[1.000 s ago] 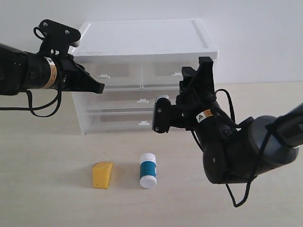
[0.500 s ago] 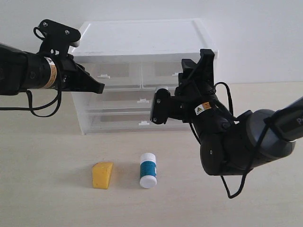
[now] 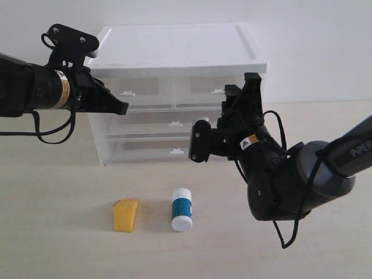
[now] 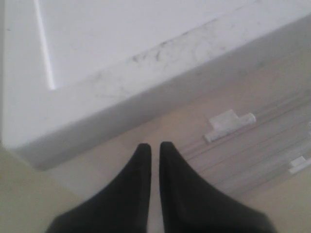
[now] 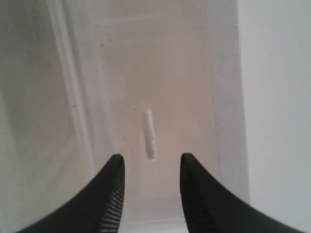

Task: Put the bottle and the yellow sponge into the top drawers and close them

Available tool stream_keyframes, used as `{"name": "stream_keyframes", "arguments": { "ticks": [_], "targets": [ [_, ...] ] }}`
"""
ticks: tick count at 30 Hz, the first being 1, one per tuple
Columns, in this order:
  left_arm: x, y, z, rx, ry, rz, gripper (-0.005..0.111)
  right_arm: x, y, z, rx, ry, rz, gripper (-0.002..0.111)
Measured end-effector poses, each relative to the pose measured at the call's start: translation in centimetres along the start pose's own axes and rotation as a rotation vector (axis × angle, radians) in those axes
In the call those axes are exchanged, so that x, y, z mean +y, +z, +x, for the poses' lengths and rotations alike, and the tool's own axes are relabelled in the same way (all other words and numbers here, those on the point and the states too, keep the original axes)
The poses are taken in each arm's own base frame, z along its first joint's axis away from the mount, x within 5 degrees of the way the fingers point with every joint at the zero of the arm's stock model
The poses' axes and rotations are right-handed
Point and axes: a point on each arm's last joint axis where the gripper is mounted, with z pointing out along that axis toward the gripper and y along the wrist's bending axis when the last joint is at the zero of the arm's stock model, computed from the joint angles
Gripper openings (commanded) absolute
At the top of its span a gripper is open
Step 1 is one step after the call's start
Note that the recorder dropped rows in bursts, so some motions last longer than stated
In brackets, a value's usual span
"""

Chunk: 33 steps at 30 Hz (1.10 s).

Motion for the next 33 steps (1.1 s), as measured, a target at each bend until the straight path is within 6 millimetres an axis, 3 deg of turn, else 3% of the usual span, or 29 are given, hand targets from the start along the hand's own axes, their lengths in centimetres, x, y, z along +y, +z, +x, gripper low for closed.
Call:
{"name": "stream_keyframes", "arguments": {
  "ticks": [12, 22, 33],
  "targets": [
    [0.0, 0.0, 0.0, 0.0, 0.0, 0.0, 0.004, 0.4, 0.0, -0.4, -0.053, -0.027, 0.002, 0.034],
    [0.0, 0.0, 0.0, 0.0, 0.0, 0.0, 0.004, -0.7, 1.0, -0.9, -0.045, 0.002, 0.052, 0.034],
    [0.0, 0.0, 0.0, 0.0, 0.0, 0.0, 0.004, 1.2, 1.6, -0.7, -0.036, -0.025, 0.021, 0.034]
  ]
}}
